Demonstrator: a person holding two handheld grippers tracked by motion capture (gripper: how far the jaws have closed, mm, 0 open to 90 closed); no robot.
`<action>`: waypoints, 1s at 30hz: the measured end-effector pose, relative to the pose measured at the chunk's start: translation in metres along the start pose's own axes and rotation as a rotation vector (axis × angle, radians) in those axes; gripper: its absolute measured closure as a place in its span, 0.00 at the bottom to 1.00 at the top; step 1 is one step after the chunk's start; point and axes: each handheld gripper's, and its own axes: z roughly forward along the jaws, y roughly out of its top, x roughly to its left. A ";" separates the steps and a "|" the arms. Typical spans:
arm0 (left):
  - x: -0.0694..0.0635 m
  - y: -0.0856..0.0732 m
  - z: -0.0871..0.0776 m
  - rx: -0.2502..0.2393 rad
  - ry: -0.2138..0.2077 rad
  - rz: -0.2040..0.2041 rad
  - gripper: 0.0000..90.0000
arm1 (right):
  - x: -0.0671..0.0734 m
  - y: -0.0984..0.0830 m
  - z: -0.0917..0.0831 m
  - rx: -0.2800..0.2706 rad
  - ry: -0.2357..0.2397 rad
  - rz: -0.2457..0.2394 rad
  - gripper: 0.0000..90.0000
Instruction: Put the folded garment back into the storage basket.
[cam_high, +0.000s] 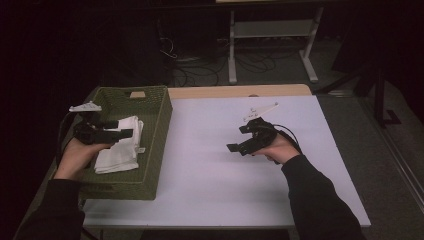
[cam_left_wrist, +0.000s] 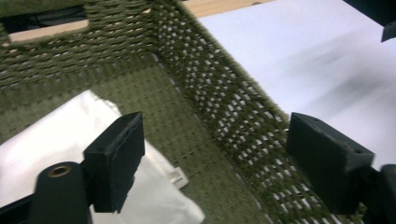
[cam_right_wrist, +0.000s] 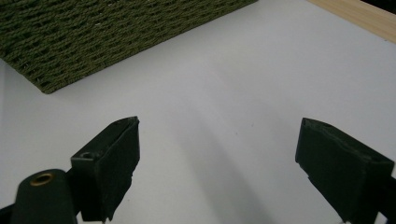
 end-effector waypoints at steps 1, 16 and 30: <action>-0.003 0.000 0.000 -0.002 -0.005 0.006 0.20 | 0.000 0.000 -0.001 -0.001 0.000 -0.003 0.15; -0.044 0.005 0.009 -0.030 -0.103 0.088 0.10 | 0.002 -0.005 -0.026 -0.041 -0.030 -0.001 0.13; -0.074 0.006 0.019 -0.050 -0.250 0.144 0.02 | 0.007 -0.011 -0.044 -0.041 -0.040 -0.019 0.06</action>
